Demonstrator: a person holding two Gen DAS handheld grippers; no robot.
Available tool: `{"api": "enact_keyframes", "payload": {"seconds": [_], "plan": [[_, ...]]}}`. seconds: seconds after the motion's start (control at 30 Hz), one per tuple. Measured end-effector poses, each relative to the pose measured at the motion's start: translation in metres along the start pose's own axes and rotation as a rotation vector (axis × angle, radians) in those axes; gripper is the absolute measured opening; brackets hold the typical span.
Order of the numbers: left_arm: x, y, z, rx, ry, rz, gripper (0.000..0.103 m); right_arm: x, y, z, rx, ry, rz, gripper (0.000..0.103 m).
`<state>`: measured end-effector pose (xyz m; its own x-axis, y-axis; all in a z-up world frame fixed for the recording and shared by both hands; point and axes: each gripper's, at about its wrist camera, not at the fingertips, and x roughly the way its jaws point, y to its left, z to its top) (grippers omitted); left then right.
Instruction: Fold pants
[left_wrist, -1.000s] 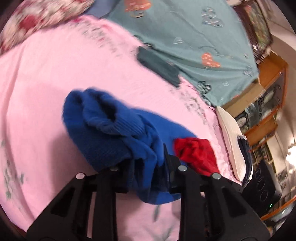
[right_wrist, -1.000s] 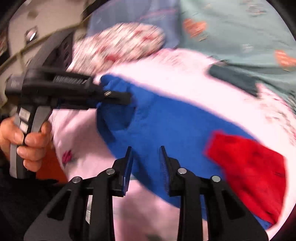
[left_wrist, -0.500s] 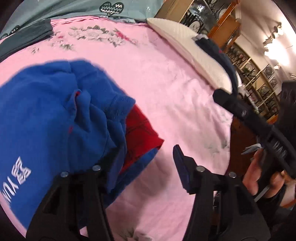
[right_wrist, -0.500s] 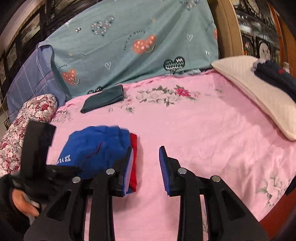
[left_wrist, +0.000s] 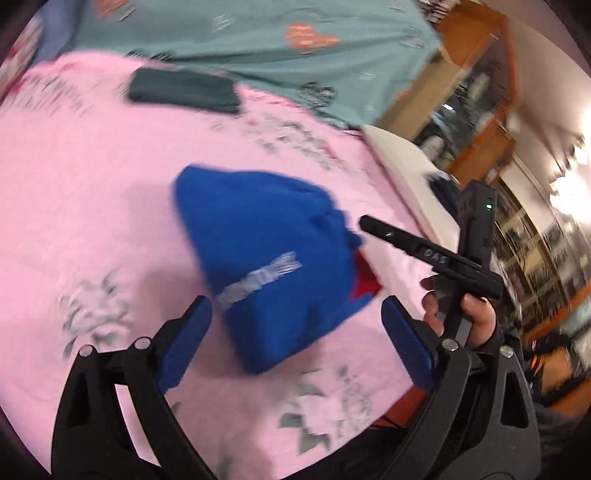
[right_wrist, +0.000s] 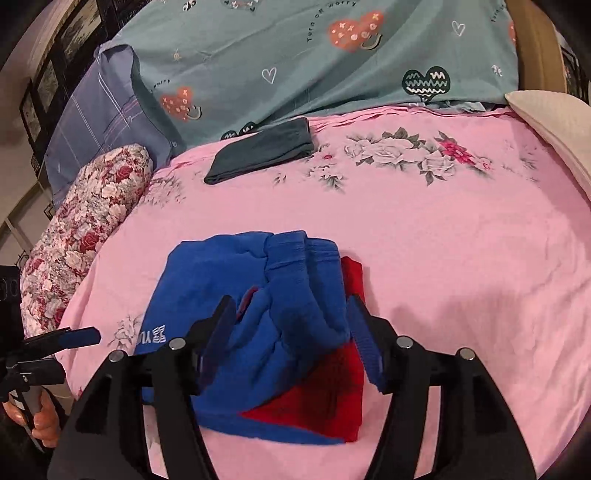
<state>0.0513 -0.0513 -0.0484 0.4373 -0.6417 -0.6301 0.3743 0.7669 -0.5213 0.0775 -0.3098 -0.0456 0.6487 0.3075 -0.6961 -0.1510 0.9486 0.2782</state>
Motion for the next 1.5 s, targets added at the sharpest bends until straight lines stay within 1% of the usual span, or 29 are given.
{"api": "enact_keyframes", "payload": {"seconds": [0.07, 0.1, 0.13, 0.17, 0.2, 0.23, 0.3, 0.4, 0.43, 0.47, 0.57, 0.6, 0.63, 0.73, 0.8, 0.87, 0.97, 1.0, 1.03, 1.07, 1.1, 1.17, 1.2, 1.23, 1.27, 1.3, 1.33, 1.43, 1.5], "plan": [[0.002, 0.021, -0.002, -0.077, 0.022, 0.001, 0.094, 0.025, -0.002, 0.001, -0.004, 0.087, -0.008, 0.066], [0.004, 0.027, -0.003, -0.094, 0.025, 0.005, 0.094, 0.034, -0.002, -0.001, -0.002, 0.124, -0.004, 0.065], [0.004, 0.031, -0.003, -0.103, 0.025, 0.01, 0.094, 0.041, -0.001, -0.005, -0.01, 0.158, 0.002, 0.06], [0.003, 0.034, -0.002, -0.103, 0.022, 0.013, 0.094, 0.042, 0.001, -0.007, -0.024, 0.173, 0.004, 0.047], [0.004, 0.037, -0.005, -0.101, 0.02, 0.014, 0.094, 0.039, 0.002, -0.008, -0.029, 0.171, 0.01, 0.04], [0.004, 0.038, -0.004, -0.1, 0.017, 0.015, 0.094, 0.03, 0.004, -0.006, -0.03, 0.16, 0.028, 0.037], [0.0, 0.041, -0.004, -0.096, 0.012, 0.014, 0.094, 0.003, 0.008, 0.002, -0.022, 0.092, 0.058, 0.031], [0.008, 0.038, -0.005, -0.082, 0.02, 0.009, 0.094, -0.043, 0.022, 0.017, -0.047, 0.015, 0.121, 0.03], [0.01, 0.037, -0.005, -0.078, 0.024, 0.008, 0.094, -0.055, 0.029, 0.019, -0.082, 0.002, 0.127, 0.03], [0.012, 0.035, -0.004, -0.076, 0.028, 0.007, 0.094, -0.064, 0.034, 0.02, -0.109, -0.002, 0.107, 0.03], [0.013, 0.035, -0.006, -0.069, 0.036, 0.017, 0.094, -0.062, 0.029, 0.01, -0.124, 0.05, -0.015, 0.03], [0.013, 0.034, -0.006, -0.065, 0.035, 0.025, 0.094, -0.052, 0.021, 0.003, -0.11, 0.081, -0.05, 0.031], [0.014, 0.034, -0.006, -0.06, 0.034, 0.034, 0.094, -0.035, 0.009, -0.007, -0.078, 0.136, -0.086, 0.031], [0.014, 0.029, -0.007, -0.023, 0.029, 0.076, 0.094, 0.009, -0.012, -0.037, -0.035, 0.26, -0.13, 0.037], [0.015, 0.021, -0.004, 0.023, 0.018, 0.106, 0.094, 0.005, -0.015, -0.037, -0.02, 0.225, -0.131, 0.047], [0.018, 0.009, 0.0, 0.081, 0.016, 0.122, 0.094, -0.017, -0.011, -0.024, -0.02, 0.154, -0.129, 0.049], [0.034, -0.021, 0.008, 0.189, 0.035, 0.121, 0.094, -0.058, 0.0, 0.004, -0.055, 0.002, -0.194, 0.051], [0.04, -0.032, 0.009, 0.228, 0.031, 0.11, 0.094, -0.065, 0.002, 0.012, -0.051, -0.037, -0.179, 0.051], [0.047, -0.041, 0.01, 0.257, 0.024, 0.111, 0.094, -0.071, 0.003, 0.023, -0.037, -0.076, -0.138, 0.051], [0.053, -0.046, 0.01, 0.269, 0.024, 0.114, 0.094, -0.07, 0.004, 0.032, -0.026, -0.083, -0.118, 0.051], [0.065, -0.049, 0.01, 0.28, 0.043, 0.109, 0.094, -0.064, 0.008, 0.041, -0.02, -0.084, -0.073, 0.05], [0.084, -0.05, 0.006, 0.295, 0.073, 0.145, 0.094, -0.042, 0.014, 0.052, -0.016, -0.052, 0.024, 0.047], [0.089, -0.048, 0.003, 0.304, 0.083, 0.16, 0.095, -0.026, 0.015, 0.055, -0.009, -0.015, 0.042, 0.044], [0.094, -0.047, 0.0, 0.316, 0.093, 0.18, 0.095, -0.003, 0.012, 0.055, 0.017, 0.042, 0.038, 0.043], [0.096, -0.049, -0.002, 0.323, 0.095, 0.19, 0.096, 0.022, 0.004, 0.05, 0.052, 0.116, 0.004, 0.043], [0.097, -0.049, -0.003, 0.33, 0.095, 0.192, 0.096, 0.046, -0.008, 0.041, 0.088, 0.188, -0.041, 0.04], [0.098, -0.048, -0.004, 0.332, 0.098, 0.189, 0.096, 0.06, -0.016, 0.032, 0.105, 0.222, -0.058, 0.04], [0.103, -0.036, -0.007, 0.291, 0.132, 0.168, 0.096, 0.062, -0.015, 0.022, 0.047, 0.187, -0.065, 0.04], [0.095, -0.039, -0.003, 0.281, 0.105, 0.144, 0.096, 0.046, -0.009, 0.026, 0.024, 0.15, -0.05, 0.044]]}}
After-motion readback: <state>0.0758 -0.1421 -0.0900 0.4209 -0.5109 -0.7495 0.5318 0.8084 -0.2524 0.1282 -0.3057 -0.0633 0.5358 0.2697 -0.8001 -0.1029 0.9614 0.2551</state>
